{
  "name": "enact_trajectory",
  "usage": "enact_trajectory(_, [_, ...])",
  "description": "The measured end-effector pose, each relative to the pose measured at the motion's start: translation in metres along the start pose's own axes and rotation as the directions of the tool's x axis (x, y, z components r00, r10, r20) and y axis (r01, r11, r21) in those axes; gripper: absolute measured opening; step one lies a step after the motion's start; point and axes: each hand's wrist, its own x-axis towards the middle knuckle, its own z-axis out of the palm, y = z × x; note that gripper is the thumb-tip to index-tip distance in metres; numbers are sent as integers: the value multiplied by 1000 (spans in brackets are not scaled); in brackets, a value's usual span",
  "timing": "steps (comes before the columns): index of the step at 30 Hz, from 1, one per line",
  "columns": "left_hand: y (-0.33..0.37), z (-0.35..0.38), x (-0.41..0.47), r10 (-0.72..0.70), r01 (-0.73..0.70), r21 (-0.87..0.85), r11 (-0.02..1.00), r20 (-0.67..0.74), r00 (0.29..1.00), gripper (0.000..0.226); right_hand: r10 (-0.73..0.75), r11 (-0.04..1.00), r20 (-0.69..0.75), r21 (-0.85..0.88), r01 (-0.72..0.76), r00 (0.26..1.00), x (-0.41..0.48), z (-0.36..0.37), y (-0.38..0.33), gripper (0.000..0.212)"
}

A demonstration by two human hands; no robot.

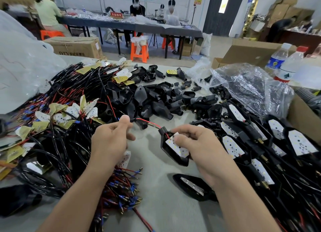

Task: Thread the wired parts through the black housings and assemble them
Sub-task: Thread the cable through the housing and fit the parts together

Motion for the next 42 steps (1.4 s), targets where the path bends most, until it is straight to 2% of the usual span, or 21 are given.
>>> enact_trajectory(1, [1,1,2,-48,55,-159,986,49,998,36,26,999,25,22,-26,999,-2,4,-1,17])
enact_trajectory(3, [5,0,6,-107,157,-368,916,154,982,28,57,998,76,14,-58,995,-6,12,-1,16])
enact_trajectory(5, [7,-2,7,-141,243,-482,842,239,961,26,74,996,123,-53,-68,990,-9,19,1,18])
enact_trajectory(7, [9,-2,6,-149,288,-497,818,300,942,27,96,978,173,-202,-60,980,-11,24,3,20])
enact_trajectory(9, [12,2,2,-164,314,-432,845,349,922,31,113,916,255,-400,-1,960,-14,26,6,19])
enact_trajectory(11, [15,6,-2,-187,314,-305,899,381,905,29,81,909,264,-416,38,961,-13,28,7,19])
enact_trajectory(13, [18,7,-10,-152,226,-122,966,437,886,27,33,972,208,-232,17,978,-10,27,5,15])
enact_trajectory(15, [21,9,-22,-56,70,-2,998,578,814,22,14,998,144,-56,-6,990,-5,26,2,15])
enact_trajectory(18, [21,17,-38,-27,-26,61,998,729,684,14,47,995,-8,86,-46,999,5,23,5,27])
enact_trajectory(21, [16,26,-43,-34,-115,136,984,779,626,23,78,983,-67,174,-65,995,11,20,6,21])
enact_trajectory(23, [16,31,-45,-31,-84,111,990,761,649,26,87,978,-38,192,-78,995,15,16,8,20])
enact_trajectory(26, [15,37,-45,-40,2,56,998,689,724,31,105,972,11,209,-105,994,17,14,12,22])
enact_trajectory(28, [13,39,-46,-50,-39,122,992,647,761,32,98,974,-19,208,-92,995,20,12,13,20])
enact_trajectory(30, [11,39,-48,-32,-146,233,962,622,782,29,63,975,-82,216,-43,995,24,9,12,18])
enact_trajectory(34, [7,40,-49,-34,-169,260,951,628,777,31,-31,968,-221,235,84,975,30,0,8,29])
enact_trajectory(37, [9,38,-48,-55,-160,271,949,643,764,33,-43,953,-267,278,120,963,30,-2,5,39])
enact_trajectory(42, [9,35,-49,-75,-184,293,938,691,719,34,-49,931,-381,318,180,923,31,-13,-2,43])
